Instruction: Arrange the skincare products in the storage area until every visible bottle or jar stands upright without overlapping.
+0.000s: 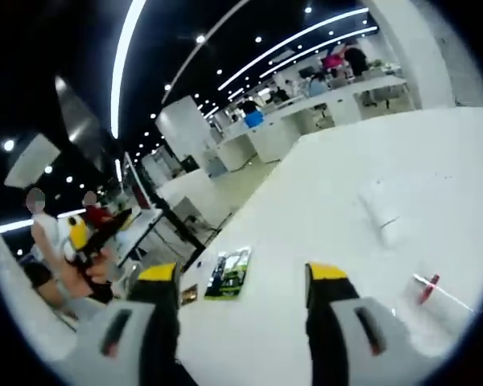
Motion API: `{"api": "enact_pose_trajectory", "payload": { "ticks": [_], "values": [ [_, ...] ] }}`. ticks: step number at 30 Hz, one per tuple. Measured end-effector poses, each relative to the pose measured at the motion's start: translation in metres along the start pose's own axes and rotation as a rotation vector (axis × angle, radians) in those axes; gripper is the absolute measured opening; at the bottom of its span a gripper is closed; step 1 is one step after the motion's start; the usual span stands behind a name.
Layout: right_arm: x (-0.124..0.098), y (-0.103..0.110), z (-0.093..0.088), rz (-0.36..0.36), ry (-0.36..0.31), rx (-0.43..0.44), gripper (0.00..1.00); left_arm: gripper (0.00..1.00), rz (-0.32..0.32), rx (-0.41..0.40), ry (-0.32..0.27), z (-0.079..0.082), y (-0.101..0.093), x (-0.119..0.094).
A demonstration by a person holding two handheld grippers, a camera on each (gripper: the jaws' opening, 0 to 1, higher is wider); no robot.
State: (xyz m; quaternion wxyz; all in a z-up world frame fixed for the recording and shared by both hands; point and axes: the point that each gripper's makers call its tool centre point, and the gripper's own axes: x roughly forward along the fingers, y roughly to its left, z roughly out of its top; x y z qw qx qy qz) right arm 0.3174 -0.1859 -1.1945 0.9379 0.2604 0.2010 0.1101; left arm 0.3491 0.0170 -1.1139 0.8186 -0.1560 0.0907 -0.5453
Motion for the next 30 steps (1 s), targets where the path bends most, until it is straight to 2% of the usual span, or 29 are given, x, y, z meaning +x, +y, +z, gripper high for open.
{"api": "enact_pose_trajectory", "payload": {
  "ticks": [3,6,10,13,17,18,20,25,28,30],
  "values": [
    [0.008,-0.015,0.022,-0.03,-0.034,-0.071,0.7,0.76,0.005,-0.015,0.025,-0.002,0.007,0.002],
    [0.016,-0.03,0.033,-0.05,-0.046,-0.084,0.77,0.77,-0.009,-0.025,0.036,0.0,0.008,0.005],
    [0.025,-0.054,0.036,-0.105,-0.026,-0.087,0.83,0.78,-0.026,-0.029,0.022,0.01,0.007,0.01],
    [0.03,-0.063,0.038,-0.112,-0.014,-0.092,0.84,0.79,-0.019,-0.039,0.001,0.016,0.009,0.012],
    [0.046,-0.085,0.045,-0.151,0.033,-0.157,0.86,0.79,0.001,-0.041,0.014,0.014,0.012,0.014],
    [0.05,-0.097,0.049,-0.185,0.045,-0.177,0.87,0.79,0.003,-0.037,0.027,0.013,0.013,0.014],
    [0.057,-0.106,0.056,-0.202,0.048,-0.182,0.91,0.79,0.01,-0.031,0.047,0.012,0.015,0.013],
    [0.086,-0.129,0.07,-0.222,0.133,-0.269,0.91,0.79,0.044,-0.023,0.024,0.023,0.024,0.01],
    [0.106,-0.144,0.077,-0.241,0.164,-0.292,0.91,0.79,0.064,-0.019,0.028,0.023,0.03,0.007],
    [0.116,-0.152,0.076,-0.254,0.203,-0.316,0.91,0.79,0.075,-0.019,0.037,0.022,0.035,0.005]
  ]
}}
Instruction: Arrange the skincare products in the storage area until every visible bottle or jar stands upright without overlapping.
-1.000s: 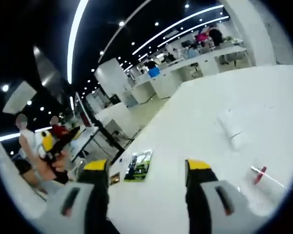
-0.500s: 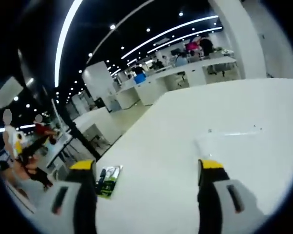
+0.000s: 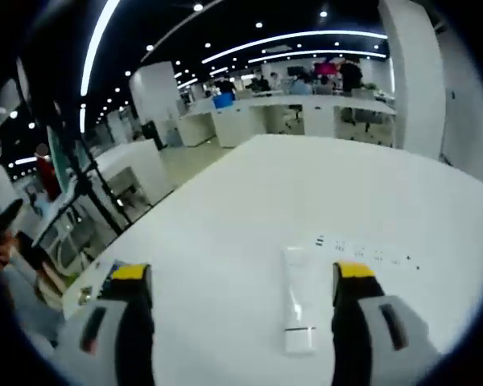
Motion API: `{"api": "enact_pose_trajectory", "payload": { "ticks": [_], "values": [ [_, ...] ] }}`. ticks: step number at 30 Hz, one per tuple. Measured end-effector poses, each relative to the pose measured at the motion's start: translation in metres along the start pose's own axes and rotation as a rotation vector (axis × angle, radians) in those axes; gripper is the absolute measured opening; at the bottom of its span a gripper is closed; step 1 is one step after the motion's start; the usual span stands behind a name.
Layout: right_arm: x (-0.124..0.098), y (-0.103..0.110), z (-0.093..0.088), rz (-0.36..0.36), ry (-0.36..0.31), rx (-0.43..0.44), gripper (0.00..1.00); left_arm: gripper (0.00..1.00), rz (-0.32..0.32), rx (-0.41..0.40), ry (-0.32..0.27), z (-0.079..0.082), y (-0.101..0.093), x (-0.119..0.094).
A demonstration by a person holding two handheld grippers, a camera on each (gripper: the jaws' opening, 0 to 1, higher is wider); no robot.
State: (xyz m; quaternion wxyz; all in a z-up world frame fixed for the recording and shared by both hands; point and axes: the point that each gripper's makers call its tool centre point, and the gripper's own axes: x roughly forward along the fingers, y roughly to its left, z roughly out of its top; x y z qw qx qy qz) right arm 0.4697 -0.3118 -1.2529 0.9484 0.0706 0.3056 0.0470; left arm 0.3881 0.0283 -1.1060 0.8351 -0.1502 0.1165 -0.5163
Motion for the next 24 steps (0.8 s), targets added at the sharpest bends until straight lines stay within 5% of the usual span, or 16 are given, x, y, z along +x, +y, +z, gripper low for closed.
{"api": "enact_pose_trajectory", "payload": {
  "ticks": [9,15,24],
  "values": [
    [0.042,-0.033,-0.025,-0.045,0.173,-0.038,0.92,0.79,0.045,-0.03,0.014,-0.007,0.02,-0.005],
    [0.052,-0.059,-0.054,-0.085,0.295,-0.017,0.89,0.79,0.056,-0.054,0.034,-0.016,0.019,0.001],
    [0.059,-0.066,-0.089,-0.101,0.424,-0.041,0.87,0.78,0.067,-0.101,0.043,-0.023,0.026,0.013]
  ]
}}
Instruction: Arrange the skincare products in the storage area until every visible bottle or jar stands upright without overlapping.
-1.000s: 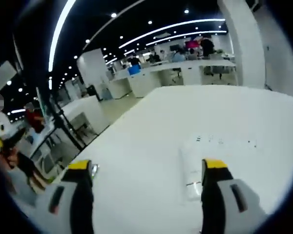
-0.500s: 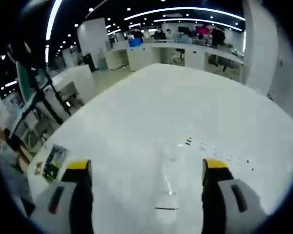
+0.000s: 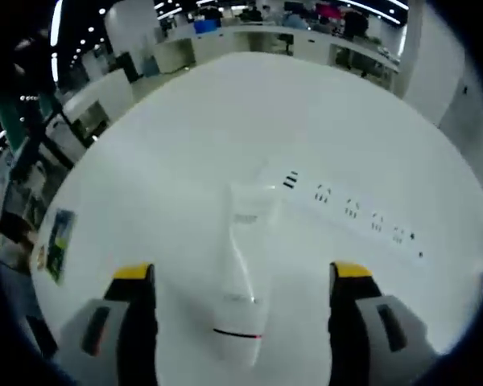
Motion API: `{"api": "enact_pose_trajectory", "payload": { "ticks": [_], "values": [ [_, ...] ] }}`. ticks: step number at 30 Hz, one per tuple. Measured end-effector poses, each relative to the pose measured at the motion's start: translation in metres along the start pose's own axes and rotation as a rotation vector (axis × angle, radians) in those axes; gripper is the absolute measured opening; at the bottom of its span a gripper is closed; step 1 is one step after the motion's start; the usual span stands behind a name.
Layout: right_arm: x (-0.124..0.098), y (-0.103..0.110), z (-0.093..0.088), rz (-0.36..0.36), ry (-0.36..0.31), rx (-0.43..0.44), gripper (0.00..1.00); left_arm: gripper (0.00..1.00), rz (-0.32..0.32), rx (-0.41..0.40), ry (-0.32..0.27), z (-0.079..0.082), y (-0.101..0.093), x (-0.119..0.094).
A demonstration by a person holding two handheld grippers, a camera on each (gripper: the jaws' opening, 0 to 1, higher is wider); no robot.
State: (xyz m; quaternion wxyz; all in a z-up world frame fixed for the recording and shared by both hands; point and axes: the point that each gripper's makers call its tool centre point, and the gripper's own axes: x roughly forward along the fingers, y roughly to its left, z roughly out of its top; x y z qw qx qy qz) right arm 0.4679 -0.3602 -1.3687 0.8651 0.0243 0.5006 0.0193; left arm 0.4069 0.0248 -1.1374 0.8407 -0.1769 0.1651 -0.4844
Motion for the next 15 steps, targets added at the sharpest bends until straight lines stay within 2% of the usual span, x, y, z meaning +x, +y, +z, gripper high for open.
{"api": "enact_pose_trajectory", "payload": {
  "ticks": [2,9,14,15],
  "values": [
    [0.005,-0.003,-0.004,-0.021,0.024,-0.013,0.85,0.78,-0.002,-0.008,0.007,-0.003,0.0,0.002],
    [0.018,0.007,-0.007,0.003,0.056,-0.07,0.78,0.78,0.015,-0.033,0.02,-0.01,0.006,0.005],
    [0.026,0.012,-0.013,0.016,0.084,-0.06,0.72,0.77,0.021,-0.047,0.028,-0.013,0.009,0.007],
    [0.027,0.01,-0.013,0.001,0.086,-0.078,0.7,0.77,0.025,-0.048,0.029,-0.013,0.011,0.007]
  ]
}}
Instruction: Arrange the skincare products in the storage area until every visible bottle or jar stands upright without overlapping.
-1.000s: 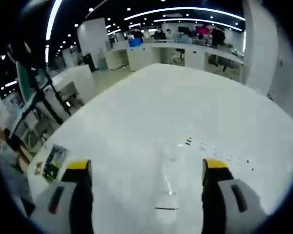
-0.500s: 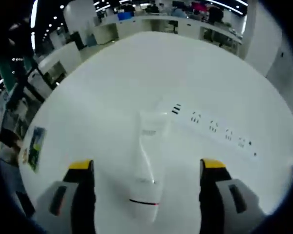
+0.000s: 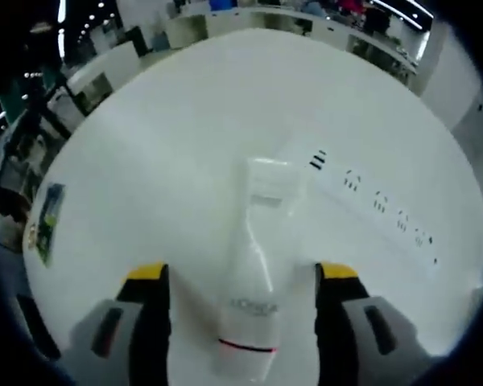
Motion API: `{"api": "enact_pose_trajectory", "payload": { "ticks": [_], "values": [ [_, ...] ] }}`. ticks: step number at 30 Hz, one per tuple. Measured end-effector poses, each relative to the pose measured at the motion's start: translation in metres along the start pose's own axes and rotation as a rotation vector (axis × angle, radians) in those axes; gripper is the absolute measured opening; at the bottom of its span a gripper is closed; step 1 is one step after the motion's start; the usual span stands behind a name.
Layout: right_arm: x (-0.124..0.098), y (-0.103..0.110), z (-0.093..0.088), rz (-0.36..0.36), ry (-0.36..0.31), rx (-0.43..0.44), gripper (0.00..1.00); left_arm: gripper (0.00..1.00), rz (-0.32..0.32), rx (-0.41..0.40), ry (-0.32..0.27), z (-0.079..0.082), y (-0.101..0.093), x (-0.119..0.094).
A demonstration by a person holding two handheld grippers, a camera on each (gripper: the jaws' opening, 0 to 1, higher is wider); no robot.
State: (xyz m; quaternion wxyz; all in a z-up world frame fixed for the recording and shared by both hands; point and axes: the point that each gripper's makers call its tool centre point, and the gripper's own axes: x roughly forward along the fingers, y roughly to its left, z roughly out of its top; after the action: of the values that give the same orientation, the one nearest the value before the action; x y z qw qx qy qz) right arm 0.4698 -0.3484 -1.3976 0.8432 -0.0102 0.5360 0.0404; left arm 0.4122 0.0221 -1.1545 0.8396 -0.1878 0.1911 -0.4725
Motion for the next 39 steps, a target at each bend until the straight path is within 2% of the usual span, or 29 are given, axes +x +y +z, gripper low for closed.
{"api": "enact_pose_trajectory", "payload": {
  "ticks": [2,5,11,14,15,16,19,21,23,27,31,32,36,39],
  "values": [
    [0.0,-0.003,-0.001,-0.02,0.005,-0.029,0.66,0.77,0.007,-0.005,0.003,0.0,0.003,0.0],
    [-0.001,-0.01,0.0,-0.022,-0.005,-0.021,0.61,0.77,0.014,-0.009,0.001,0.0,0.005,-0.002],
    [-0.001,-0.009,-0.001,-0.016,-0.02,-0.037,0.55,0.77,0.021,-0.024,0.016,-0.007,0.01,-0.003],
    [-0.001,-0.014,0.0,-0.018,-0.023,-0.058,0.33,0.76,0.011,-0.02,0.029,-0.01,0.009,0.001],
    [0.0,-0.009,-0.007,0.003,0.006,-0.012,0.33,0.76,0.006,-0.017,0.03,-0.01,0.007,0.002],
    [0.002,-0.011,-0.004,-0.019,-0.021,-0.048,0.32,0.76,0.003,-0.017,0.03,-0.009,0.007,0.003],
    [0.005,-0.008,-0.006,-0.024,-0.008,-0.036,0.29,0.76,-0.009,-0.017,0.031,-0.01,0.004,0.005],
    [0.005,-0.006,-0.007,-0.016,0.003,-0.078,0.24,0.76,-0.016,-0.012,0.041,-0.011,0.003,0.005],
    [0.002,-0.001,-0.01,-0.002,0.013,-0.156,0.2,0.76,-0.019,-0.003,0.048,-0.012,0.001,0.005],
    [-0.008,0.001,-0.013,0.004,0.008,-0.138,0.11,0.75,-0.021,0.0,0.044,-0.01,-0.001,0.004],
    [-0.013,0.005,-0.017,0.026,0.012,-0.128,0.08,0.75,-0.031,0.009,0.04,-0.005,-0.005,0.003],
    [-0.017,0.005,-0.017,0.015,0.004,-0.153,0.07,0.75,-0.036,0.017,0.041,-0.004,-0.007,0.003],
    [-0.028,0.013,-0.022,0.042,-0.016,-0.115,0.06,0.75,-0.052,0.036,0.03,0.001,-0.013,0.0],
    [-0.036,0.019,-0.024,0.046,-0.035,-0.123,0.06,0.74,-0.058,0.041,0.028,0.001,-0.017,-0.003]
  ]
}}
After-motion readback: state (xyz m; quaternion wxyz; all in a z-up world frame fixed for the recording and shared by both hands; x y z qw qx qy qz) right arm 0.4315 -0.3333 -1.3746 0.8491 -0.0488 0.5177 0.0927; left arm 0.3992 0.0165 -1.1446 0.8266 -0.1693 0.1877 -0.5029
